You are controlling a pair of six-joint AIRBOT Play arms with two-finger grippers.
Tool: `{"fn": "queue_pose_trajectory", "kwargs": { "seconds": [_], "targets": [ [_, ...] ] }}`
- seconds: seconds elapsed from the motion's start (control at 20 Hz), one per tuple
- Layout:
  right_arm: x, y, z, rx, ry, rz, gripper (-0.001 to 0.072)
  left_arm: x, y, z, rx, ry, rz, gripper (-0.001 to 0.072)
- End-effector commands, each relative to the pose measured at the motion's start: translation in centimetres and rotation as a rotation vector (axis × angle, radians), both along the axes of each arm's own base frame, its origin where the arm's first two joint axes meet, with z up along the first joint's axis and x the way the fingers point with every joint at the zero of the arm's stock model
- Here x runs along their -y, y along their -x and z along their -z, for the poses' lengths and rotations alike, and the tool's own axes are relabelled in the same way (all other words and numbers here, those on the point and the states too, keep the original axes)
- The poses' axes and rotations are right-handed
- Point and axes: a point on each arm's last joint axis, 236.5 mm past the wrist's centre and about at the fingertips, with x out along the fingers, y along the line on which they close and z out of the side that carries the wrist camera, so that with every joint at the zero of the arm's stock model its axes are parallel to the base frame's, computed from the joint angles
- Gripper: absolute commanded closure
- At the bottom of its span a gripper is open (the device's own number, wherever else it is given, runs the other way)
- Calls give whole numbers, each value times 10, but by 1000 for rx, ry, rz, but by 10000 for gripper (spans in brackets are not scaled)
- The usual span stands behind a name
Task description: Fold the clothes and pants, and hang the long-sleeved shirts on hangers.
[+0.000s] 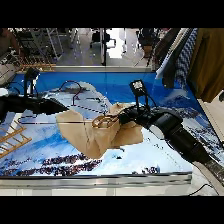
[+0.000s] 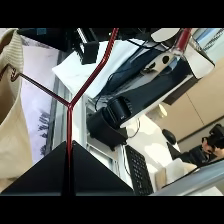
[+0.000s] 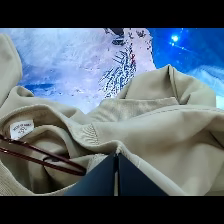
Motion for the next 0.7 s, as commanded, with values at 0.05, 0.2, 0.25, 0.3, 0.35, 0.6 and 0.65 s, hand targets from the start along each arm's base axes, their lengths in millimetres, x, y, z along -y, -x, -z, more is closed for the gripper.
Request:
{"fn": "queue_pose_trajectory", "kwargs": {
  "seconds": [0.05,0.2,0.25,0.3,0.35,0.6,0.65],
  "targets": [
    [0,1,0,-4,-3,-1,695,8,-25,-2,16,42,-84,696],
    [0,2,1,-9,3,0,695,1,-28,-5,18,52,-102,696],
    [0,2,1,-8,2,0,695,-2,-30,-5,14,51,-111,696],
    [0,1,1,-8,1,0,695,-4,-31,-5,10,51,-117,696],
    [0,1,1,-6,0,-1,695,-5,-31,-5,10,51,-119,696],
    [-2,3,-1,-11,-16,-1,695,14,-24,-1,-2,46,-70,696],
    [-3,4,-3,-11,-26,-2,695,20,-23,1,-6,45,-59,696]
  ]
}}
